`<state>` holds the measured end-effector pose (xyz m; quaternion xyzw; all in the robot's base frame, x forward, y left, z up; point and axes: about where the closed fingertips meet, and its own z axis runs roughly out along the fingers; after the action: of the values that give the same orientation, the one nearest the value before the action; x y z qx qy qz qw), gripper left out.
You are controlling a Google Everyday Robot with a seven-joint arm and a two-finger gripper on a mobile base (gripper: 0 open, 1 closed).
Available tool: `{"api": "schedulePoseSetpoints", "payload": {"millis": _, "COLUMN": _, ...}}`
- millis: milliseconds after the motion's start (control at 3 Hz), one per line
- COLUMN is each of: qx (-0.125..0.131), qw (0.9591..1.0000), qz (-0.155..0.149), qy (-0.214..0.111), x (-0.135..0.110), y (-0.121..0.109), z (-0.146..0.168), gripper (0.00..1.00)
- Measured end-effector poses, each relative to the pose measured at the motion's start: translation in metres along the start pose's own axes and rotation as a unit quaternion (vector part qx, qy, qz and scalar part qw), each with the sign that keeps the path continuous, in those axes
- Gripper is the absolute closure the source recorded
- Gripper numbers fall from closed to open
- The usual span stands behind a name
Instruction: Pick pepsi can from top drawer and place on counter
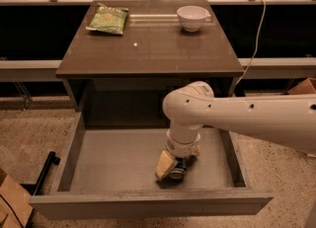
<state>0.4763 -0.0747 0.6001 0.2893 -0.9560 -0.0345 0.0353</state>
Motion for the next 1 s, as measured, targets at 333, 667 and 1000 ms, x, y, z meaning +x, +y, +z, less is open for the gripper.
{"api": "schedulePoseSetpoints", "payload": {"millis": 333, "qx": 0.011, "qw": 0.9997, "qz": 0.016, "qy": -0.013, "x": 0.006, "y": -0.004, "z": -0.006, "gripper": 0.41}}
{"api": "schedulePoseSetpoints", "payload": {"millis": 667, "qx": 0.009, "qw": 0.9986, "qz": 0.027, "qy": -0.044, "x": 0.009, "y": -0.009, "z": -0.026, "gripper": 0.65}}
{"api": "schedulePoseSetpoints", "payload": {"millis": 1000, "qx": -0.005, "qw": 0.9958, "qz": 0.023, "qy": -0.089, "x": 0.01, "y": -0.012, "z": -0.059, "gripper": 0.94}}
